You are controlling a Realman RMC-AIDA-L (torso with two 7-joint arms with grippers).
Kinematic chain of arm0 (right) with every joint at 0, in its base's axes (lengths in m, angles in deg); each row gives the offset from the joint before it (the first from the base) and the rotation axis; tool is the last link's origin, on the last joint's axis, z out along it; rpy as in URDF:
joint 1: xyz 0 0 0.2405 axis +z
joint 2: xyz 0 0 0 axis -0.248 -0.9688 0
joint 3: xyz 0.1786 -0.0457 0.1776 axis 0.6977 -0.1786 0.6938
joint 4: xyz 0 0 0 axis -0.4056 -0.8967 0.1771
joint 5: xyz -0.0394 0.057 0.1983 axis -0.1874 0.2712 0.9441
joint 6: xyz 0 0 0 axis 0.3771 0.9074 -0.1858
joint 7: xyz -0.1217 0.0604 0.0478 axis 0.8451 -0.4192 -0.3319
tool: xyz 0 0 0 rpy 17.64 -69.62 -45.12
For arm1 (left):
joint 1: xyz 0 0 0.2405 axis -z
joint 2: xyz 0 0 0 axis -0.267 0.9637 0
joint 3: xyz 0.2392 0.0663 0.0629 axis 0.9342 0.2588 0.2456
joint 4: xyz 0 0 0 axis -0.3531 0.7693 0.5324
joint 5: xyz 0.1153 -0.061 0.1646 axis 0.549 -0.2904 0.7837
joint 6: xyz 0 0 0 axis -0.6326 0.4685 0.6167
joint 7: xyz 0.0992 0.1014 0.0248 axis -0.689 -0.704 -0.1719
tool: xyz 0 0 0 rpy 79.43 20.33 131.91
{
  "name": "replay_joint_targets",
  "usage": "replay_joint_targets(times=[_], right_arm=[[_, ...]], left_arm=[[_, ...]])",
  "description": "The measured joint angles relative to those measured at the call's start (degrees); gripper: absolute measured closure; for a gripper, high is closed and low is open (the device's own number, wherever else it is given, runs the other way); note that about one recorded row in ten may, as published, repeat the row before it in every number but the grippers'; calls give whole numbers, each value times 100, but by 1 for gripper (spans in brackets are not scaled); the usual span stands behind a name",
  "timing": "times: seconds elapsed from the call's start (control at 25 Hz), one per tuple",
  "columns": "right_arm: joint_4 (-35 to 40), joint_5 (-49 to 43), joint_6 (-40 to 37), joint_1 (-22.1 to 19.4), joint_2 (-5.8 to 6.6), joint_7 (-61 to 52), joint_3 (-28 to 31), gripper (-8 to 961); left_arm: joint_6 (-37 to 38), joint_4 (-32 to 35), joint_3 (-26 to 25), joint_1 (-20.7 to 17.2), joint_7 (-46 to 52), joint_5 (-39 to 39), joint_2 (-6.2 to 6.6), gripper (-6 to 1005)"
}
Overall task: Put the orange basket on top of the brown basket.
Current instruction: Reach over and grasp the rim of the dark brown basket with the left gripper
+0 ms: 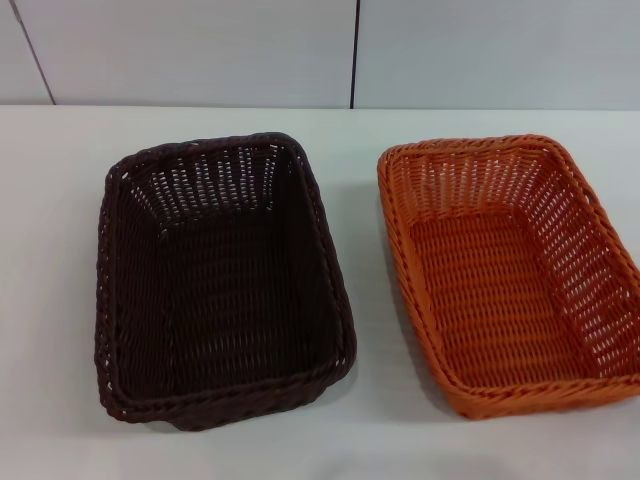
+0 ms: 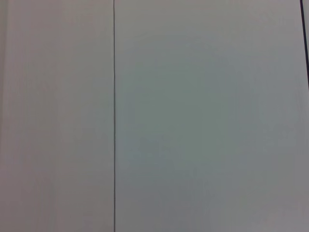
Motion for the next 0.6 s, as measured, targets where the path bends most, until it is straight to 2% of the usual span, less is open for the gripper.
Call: replay_joint_targets(times=[0.4, 0.48, 0.56, 0.6], right_arm=[[-9, -29, -1, 51, 18, 0, 3, 135], [-9, -41, -15, 85, 24, 1, -7, 136], [-11, -44, -32, 105, 28, 1, -8, 136], [-12, -45, -39, 117, 30, 1, -8, 136]], left_arm=[[-38, -106, 53, 8, -11, 18, 18, 199], [-273, -316, 95, 24, -11, 50, 135, 199], [-715, -740, 103, -2, 3, 82, 373, 199], [-1002, -1034, 95, -38, 3, 138, 545, 199]])
